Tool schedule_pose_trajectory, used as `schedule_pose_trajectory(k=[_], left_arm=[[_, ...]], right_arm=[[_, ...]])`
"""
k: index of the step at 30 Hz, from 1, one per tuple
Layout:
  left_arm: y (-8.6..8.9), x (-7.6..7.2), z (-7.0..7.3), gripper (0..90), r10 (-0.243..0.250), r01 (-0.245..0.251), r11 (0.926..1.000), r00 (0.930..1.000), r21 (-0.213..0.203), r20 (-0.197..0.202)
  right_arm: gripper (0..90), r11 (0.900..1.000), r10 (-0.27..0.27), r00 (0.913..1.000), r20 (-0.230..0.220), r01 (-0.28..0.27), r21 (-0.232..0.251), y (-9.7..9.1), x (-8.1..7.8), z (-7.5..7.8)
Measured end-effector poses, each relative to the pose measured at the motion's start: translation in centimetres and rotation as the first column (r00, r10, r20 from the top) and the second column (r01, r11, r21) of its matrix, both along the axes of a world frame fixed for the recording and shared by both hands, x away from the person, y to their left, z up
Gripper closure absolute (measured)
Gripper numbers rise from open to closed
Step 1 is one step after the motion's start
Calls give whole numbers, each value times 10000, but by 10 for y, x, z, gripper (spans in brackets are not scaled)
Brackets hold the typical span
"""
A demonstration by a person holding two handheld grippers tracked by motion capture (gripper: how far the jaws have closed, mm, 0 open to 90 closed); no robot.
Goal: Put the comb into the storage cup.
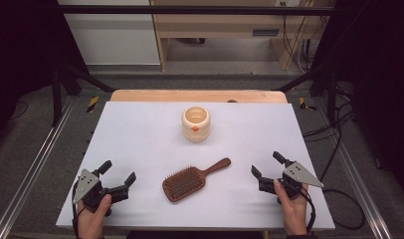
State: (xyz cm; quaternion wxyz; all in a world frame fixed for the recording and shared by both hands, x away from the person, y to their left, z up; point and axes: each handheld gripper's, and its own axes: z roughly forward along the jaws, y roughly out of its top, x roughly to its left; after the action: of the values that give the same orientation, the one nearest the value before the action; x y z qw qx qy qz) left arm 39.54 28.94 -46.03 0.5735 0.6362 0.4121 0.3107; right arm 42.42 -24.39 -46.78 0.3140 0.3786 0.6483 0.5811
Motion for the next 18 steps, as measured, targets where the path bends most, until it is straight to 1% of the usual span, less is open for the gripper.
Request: schedule_pose_trajectory(k=[3,6,10,13,14,18], left_arm=[[-1,0,1,17,-26,26,10000,10000,15,1],[-2,-1,1,17,-72,72,10000,10000,42,-10],[-3,-2,2,20,-157,158,9999,9998,46,-128],[-5,-2,2,27,-258,264,9994,9992,206,-306],[-7,-2,2,29,-326,333,9993,9988,188,-374],[-12,-3,2,50,-428,448,9982,9978,391,-497]], right_arm=[[62,10000,-28,10000,39,28,-93,0,0,0],[63,10000,-65,10000,4,65,-70,0,0,0],[62,9999,-112,9999,-10,112,-94,0,0,0],[62,9998,-132,9999,1,132,-156,0,-1,-1],[62,9997,-145,9999,3,145,-193,0,-1,-1],[63,9996,-183,9998,-14,182,-218,0,-1,-1]])
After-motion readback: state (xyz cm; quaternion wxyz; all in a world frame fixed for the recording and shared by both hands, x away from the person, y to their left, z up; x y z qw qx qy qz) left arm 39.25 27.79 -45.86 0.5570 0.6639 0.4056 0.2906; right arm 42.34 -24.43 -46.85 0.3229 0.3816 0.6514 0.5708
